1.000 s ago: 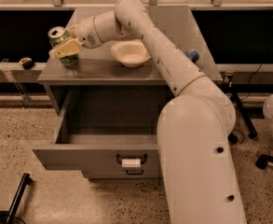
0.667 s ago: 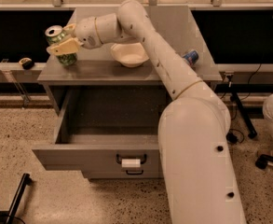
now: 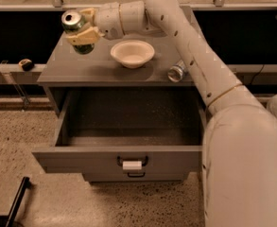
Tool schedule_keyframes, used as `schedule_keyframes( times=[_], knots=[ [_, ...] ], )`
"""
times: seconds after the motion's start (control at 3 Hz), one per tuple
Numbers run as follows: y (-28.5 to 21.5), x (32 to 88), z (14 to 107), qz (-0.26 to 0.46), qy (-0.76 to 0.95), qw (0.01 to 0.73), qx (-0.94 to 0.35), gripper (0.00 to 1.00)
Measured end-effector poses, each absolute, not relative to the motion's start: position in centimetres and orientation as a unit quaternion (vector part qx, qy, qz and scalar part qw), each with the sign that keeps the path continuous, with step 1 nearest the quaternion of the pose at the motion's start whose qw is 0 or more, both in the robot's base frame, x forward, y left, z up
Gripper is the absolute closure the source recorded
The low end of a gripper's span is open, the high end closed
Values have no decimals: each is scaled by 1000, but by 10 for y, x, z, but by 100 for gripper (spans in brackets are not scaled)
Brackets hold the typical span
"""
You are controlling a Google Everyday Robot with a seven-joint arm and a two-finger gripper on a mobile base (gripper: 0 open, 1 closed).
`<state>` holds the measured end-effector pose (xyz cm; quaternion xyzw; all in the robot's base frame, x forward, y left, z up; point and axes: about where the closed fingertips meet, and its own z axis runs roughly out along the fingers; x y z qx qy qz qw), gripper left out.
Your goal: Place green can into top drawer
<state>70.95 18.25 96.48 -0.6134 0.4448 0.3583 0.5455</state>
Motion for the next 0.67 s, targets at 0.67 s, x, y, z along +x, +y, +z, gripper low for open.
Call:
schedule_keyframes(
  times=[0.67],
  knots=[
    [80,647,964,284,539,525,-594,100]
  ],
)
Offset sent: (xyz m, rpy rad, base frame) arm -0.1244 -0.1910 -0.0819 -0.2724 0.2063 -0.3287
